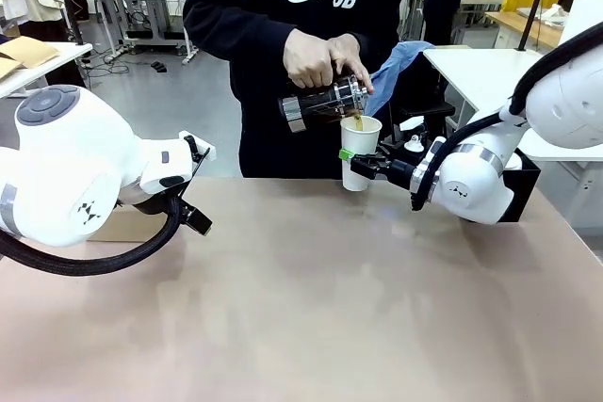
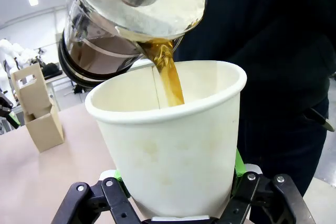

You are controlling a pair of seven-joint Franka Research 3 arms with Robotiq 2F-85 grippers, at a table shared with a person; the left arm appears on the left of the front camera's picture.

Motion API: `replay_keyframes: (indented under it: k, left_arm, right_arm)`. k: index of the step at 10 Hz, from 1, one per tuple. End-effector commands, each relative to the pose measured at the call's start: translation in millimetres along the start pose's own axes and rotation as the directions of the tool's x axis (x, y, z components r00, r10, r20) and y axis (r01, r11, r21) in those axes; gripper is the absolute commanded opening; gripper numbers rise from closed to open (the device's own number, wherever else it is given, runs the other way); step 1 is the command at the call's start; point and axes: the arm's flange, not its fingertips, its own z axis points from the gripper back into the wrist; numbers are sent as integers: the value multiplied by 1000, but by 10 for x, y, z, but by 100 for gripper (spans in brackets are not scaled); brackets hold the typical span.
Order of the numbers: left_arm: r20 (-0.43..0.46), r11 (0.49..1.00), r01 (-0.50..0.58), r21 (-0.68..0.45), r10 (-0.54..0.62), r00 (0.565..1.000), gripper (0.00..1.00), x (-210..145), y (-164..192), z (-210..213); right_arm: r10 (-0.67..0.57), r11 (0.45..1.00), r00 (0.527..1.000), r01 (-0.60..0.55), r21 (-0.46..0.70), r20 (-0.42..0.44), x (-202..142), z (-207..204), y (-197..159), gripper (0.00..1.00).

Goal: Pour a drink into a cup and package it in a carrier.
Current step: When a person places the Paper Cup Lid on the 600 ml Paper Cup , lift the 600 ml Paper Cup.

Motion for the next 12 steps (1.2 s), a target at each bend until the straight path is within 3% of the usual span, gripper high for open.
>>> replay_keyframes:
  k: [1,12]
  left_arm:
    - [1,1000,1,-1,-1,1000,100,0,-4,4]
    - [1,1000,1,-1,-1,1000,100,0,-4,4]
  right_arm:
    - [2,1000,1000,-2,-5,-4,2,-15,22,80]
    - [2,1000,1000,-2,-5,-4,2,-15,22,80]
